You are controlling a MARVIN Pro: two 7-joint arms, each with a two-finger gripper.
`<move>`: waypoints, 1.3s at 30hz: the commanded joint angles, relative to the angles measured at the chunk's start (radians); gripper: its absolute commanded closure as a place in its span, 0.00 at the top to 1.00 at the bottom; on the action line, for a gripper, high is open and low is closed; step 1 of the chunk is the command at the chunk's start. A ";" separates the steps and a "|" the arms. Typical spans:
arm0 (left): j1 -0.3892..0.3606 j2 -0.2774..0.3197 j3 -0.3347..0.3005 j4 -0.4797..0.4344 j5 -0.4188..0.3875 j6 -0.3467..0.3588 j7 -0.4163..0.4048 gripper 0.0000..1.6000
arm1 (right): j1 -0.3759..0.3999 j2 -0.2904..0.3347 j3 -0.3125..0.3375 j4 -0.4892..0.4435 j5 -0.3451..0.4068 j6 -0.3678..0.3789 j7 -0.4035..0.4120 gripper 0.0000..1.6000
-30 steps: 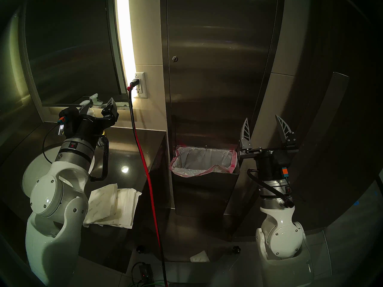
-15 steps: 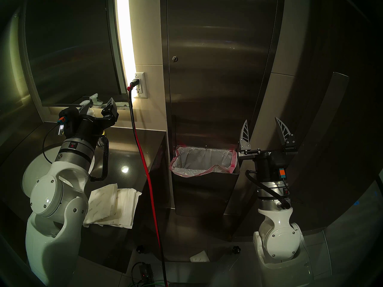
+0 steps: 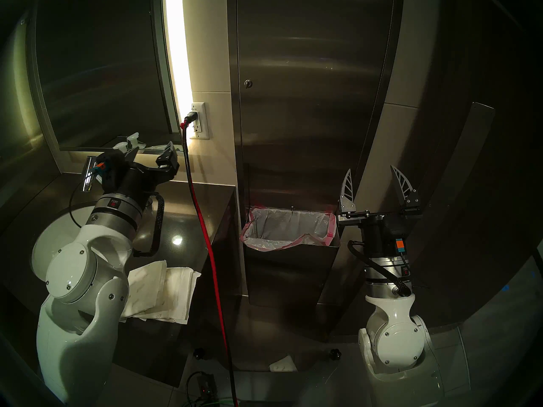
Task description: Twist key and close towel dispenser
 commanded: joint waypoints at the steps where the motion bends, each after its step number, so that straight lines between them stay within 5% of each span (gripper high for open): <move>1: -0.109 0.063 0.064 -0.010 -0.001 0.026 -0.036 1.00 | 0.005 0.000 0.002 -0.016 -0.002 -0.003 -0.004 1.00; 13: -0.250 0.062 0.235 0.030 0.041 0.083 -0.055 1.00 | 0.005 0.003 0.000 -0.016 -0.004 -0.003 -0.009 1.00; 29: -0.389 0.048 0.202 0.101 0.063 0.146 -0.067 1.00 | 0.006 0.007 -0.002 -0.015 -0.004 -0.002 -0.014 1.00; 39: -0.484 0.019 0.249 0.158 0.089 0.161 -0.099 1.00 | 0.006 0.010 -0.003 -0.015 -0.004 -0.002 -0.017 1.00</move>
